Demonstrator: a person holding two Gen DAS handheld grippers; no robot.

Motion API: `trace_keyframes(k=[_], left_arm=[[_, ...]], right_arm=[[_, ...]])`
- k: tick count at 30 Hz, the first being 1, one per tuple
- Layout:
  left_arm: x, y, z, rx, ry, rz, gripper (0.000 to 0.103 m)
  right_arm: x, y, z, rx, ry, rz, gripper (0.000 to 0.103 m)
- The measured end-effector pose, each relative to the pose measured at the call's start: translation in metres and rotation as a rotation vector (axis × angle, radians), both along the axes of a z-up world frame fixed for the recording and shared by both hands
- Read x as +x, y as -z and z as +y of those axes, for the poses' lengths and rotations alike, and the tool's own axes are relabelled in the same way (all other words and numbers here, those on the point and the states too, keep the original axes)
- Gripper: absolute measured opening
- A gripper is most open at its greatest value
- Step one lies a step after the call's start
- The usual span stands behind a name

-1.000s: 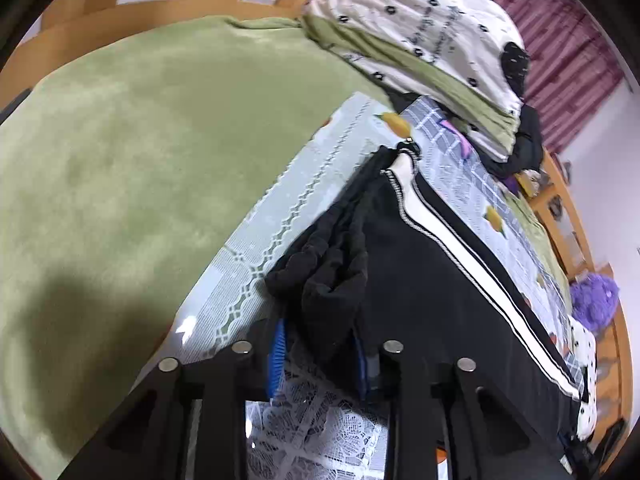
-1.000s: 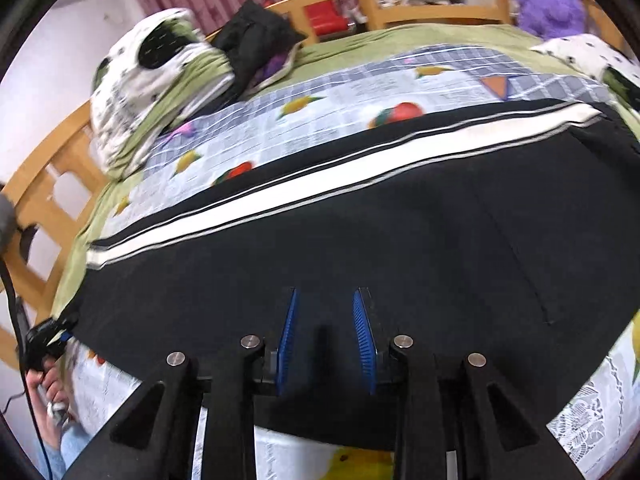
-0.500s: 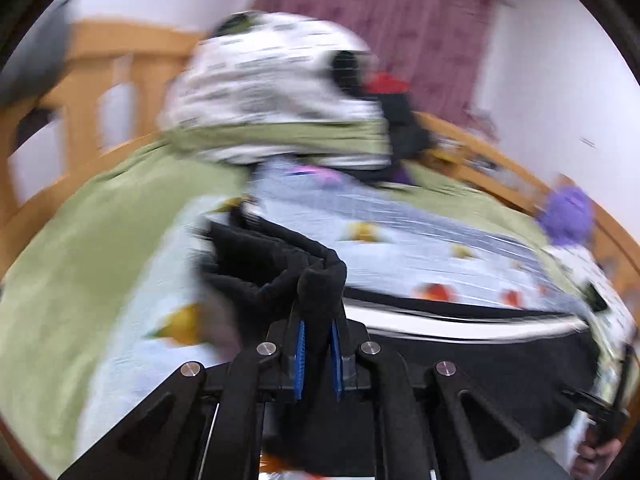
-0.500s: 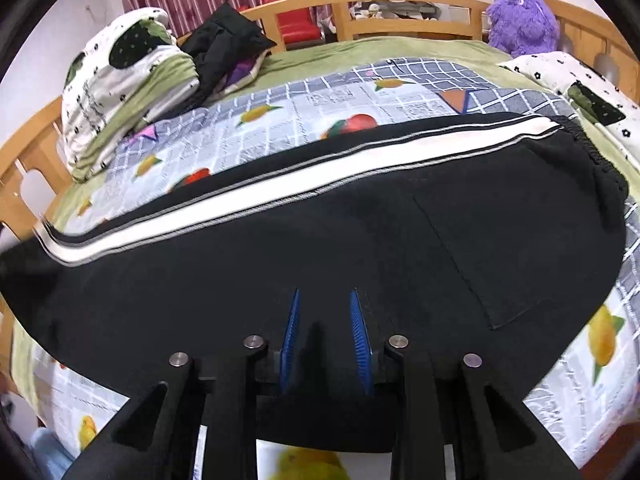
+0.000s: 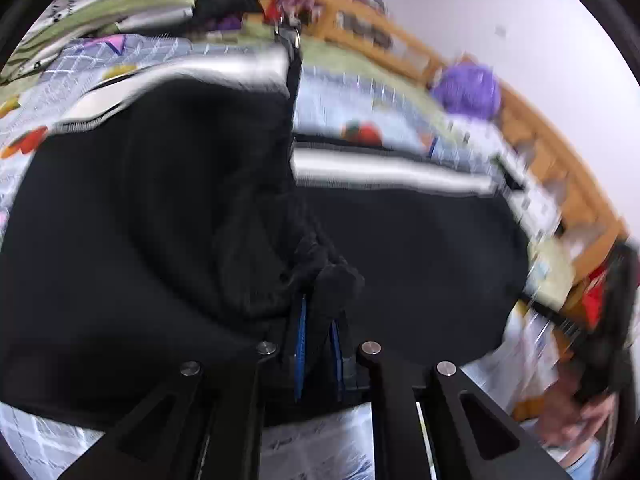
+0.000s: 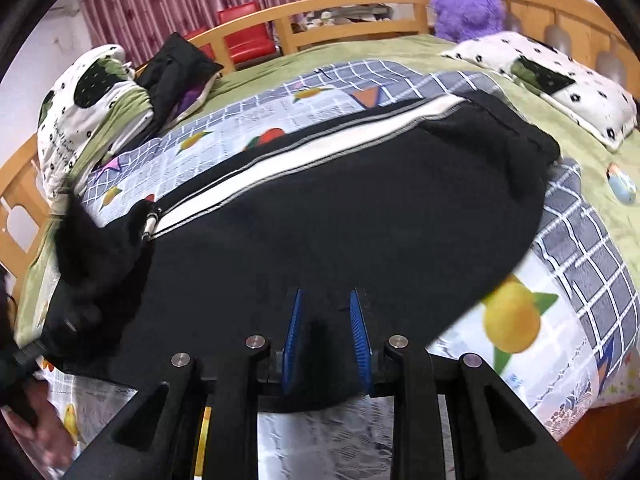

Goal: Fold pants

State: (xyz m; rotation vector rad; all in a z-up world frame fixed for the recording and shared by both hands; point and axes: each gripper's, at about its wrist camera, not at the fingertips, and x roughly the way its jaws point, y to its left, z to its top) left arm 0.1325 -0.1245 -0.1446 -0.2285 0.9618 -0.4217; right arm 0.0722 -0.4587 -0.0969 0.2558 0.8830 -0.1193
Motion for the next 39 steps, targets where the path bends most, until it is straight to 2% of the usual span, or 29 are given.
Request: trace_keyframes(k=[1,4,5,6,8,9,13,16,19,21,22,23,24,26,28,31,33,35,36,37,39], left_arm=[[-0.005,0.001,0.000,0.005,0.011,-0.004,0.012],[-0.014,-0.015,0.014,-0.040,0.061,0.018,0.026],[-0.019,-0.023,0.025,-0.058,0.062,0.019,0.035],[-0.025,-0.030,0.038,-0.059,0.045,0.000,0.044],[-0.032,-0.039,0.058,-0.040,0.008,-0.053,0.056],[-0.039,-0.046,0.075,-0.007,-0.027,-0.094,0.060],[-0.042,-0.054,0.132,0.095,-0.173,-0.163,0.061],[-0.039,-0.045,0.169,0.155,-0.285,-0.163,0.061],[-0.029,-0.034,0.198,0.103,-0.339,-0.110,0.061],[-0.025,-0.034,0.208,0.036,-0.354,-0.088,0.061],[-0.026,-0.033,0.212,0.021,-0.355,-0.087,0.061],[-0.027,-0.034,0.214,0.010,-0.353,-0.088,0.061],[-0.028,-0.034,0.213,0.010,-0.350,-0.091,0.061],[-0.029,-0.035,0.210,0.021,-0.330,-0.095,0.061],[-0.028,-0.032,0.205,0.032,-0.285,-0.071,0.061],[-0.024,-0.022,0.196,0.067,-0.240,0.001,0.061],[-0.028,-0.019,0.188,0.102,-0.189,0.023,0.061],[-0.041,-0.019,0.182,0.123,-0.129,0.013,0.061],[-0.049,-0.018,0.180,0.135,-0.101,-0.003,0.061],[-0.055,-0.016,0.178,0.140,-0.082,-0.013,0.061],[-0.063,-0.010,0.174,0.156,-0.065,-0.017,0.061]], right_arm=[[0.000,0.001,-0.002,0.003,-0.004,0.004,0.026],[0.005,0.004,0.005,0.020,-0.032,0.009,0.026],[0.007,0.004,0.011,0.032,-0.052,0.006,0.026],[0.011,0.004,0.019,0.045,-0.080,0.002,0.027],[0.018,0.002,0.040,0.065,-0.135,-0.011,0.031],[0.021,0.001,0.049,0.069,-0.155,-0.014,0.033],[0.034,-0.007,0.109,0.077,-0.292,-0.047,0.040],[0.041,-0.014,0.154,0.066,-0.387,-0.096,0.045],[0.042,-0.010,0.202,-0.003,-0.511,-0.124,0.052],[0.043,0.003,0.223,-0.064,-0.554,-0.102,0.050],[0.046,0.016,0.238,-0.136,-0.566,-0.055,0.025],[0.050,0.024,0.245,-0.211,-0.548,-0.015,0.005],[0.051,0.025,0.242,-0.209,-0.524,-0.011,0.006],[0.045,0.005,0.211,-0.009,-0.481,-0.067,0.007],[0.043,-0.001,0.187,0.072,-0.441,-0.052,0.006],[0.047,0.031,0.167,0.097,-0.393,0.091,0.007],[0.041,0.019,0.162,0.129,-0.393,0.056,0.011],[0.033,0.003,0.157,0.138,-0.374,-0.029,0.018],[0.031,-0.001,0.157,0.135,-0.366,-0.048,0.030],[0.033,-0.001,0.158,0.141,-0.373,-0.047,0.039],[0.045,0.006,0.163,0.149,-0.378,-0.009,0.040]])
